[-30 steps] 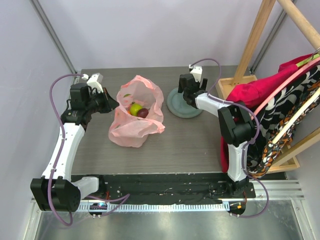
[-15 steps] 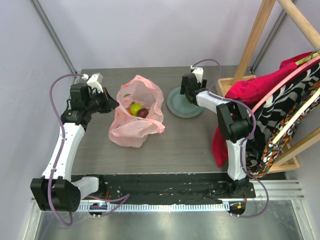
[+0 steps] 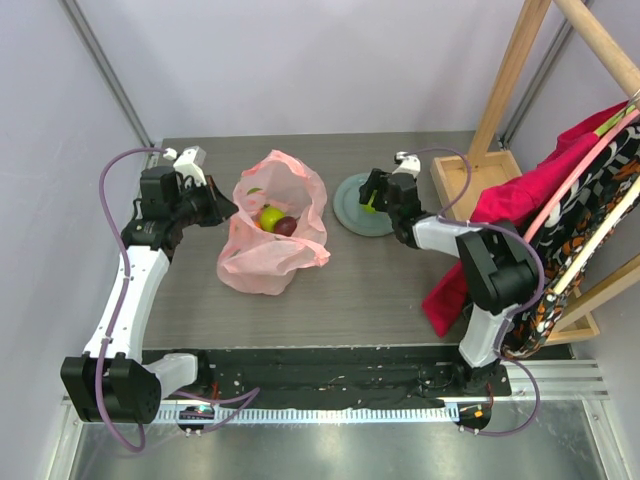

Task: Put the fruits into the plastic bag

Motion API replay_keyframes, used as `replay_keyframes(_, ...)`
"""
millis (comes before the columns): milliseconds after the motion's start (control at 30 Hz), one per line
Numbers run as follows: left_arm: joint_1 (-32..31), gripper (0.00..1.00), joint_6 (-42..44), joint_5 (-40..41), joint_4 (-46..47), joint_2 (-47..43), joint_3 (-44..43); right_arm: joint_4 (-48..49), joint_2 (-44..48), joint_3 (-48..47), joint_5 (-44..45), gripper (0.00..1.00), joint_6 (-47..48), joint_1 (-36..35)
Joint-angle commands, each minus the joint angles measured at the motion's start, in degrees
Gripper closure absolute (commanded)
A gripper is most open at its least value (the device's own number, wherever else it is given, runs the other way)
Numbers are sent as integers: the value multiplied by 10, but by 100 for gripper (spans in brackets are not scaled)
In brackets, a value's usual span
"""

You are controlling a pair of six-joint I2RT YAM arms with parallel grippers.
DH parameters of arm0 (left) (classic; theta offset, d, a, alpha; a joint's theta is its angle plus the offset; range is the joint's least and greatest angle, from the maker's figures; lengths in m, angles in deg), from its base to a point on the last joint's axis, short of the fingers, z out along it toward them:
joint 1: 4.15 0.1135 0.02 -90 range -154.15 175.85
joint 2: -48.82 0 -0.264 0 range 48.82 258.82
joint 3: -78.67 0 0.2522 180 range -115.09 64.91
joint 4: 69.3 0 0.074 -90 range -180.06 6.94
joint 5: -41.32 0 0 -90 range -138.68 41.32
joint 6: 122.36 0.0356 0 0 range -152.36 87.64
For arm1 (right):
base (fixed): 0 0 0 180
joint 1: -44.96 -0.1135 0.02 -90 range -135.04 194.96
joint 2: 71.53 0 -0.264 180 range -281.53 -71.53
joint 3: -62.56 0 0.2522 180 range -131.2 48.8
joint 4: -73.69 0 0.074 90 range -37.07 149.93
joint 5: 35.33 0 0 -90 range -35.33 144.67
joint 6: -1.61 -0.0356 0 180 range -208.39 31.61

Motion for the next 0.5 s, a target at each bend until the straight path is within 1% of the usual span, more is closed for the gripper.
replay_keyframes(0, 2, 100, -1, -3, 10, -4, -7, 300, 96, 66, -126, 79, -131, -2)
replay_keyframes(33, 2, 100, -1, -3, 9, -5, -8, 337, 107, 77, -163, 79, -156, -2)
replay_keyframes(67, 2, 100, -2, -3, 10, -4, -8, 376, 110, 95, -174, 79, -180, -2)
replay_keyframes(100, 2, 100, -1, -3, 9, -5, -7, 454, 111, 103, -185, 79, -230, -2)
replay_keyframes(167, 2, 100, -1, -2, 9, -6, -6, 520, 105, 107, -223, 79, -271, -2)
replay_keyframes(200, 2, 100, -1, -1, 9, -8, -7, 568, 101, 104, -238, 79, -287, -1)
replay_keyframes(233, 2, 100, -1, -2, 9, -8, -7, 590, 94, 98, -255, 79, -321, -2)
replay_keyframes(267, 2, 100, -1, -2, 10, -8, -7, 610, 80, 81, -298, 80, -335, -1)
replay_keyframes(300, 2, 100, -1, -2, 10, -8, -7, 644, 70, 69, -322, 80, -350, -2)
replay_keyframes(333, 2, 100, -1, -3, 10, -8, -7, 655, 60, 53, -355, 80, -379, -2)
replay_keyframes(367, 2, 100, -1, -4, 10, -8, -7, 664, 39, 20, -405, 80, -387, -7)
replay_keyframes(467, 2, 100, -2, -4, 11, -9, -7, 663, 20, -17, -477, 80, -379, -26)
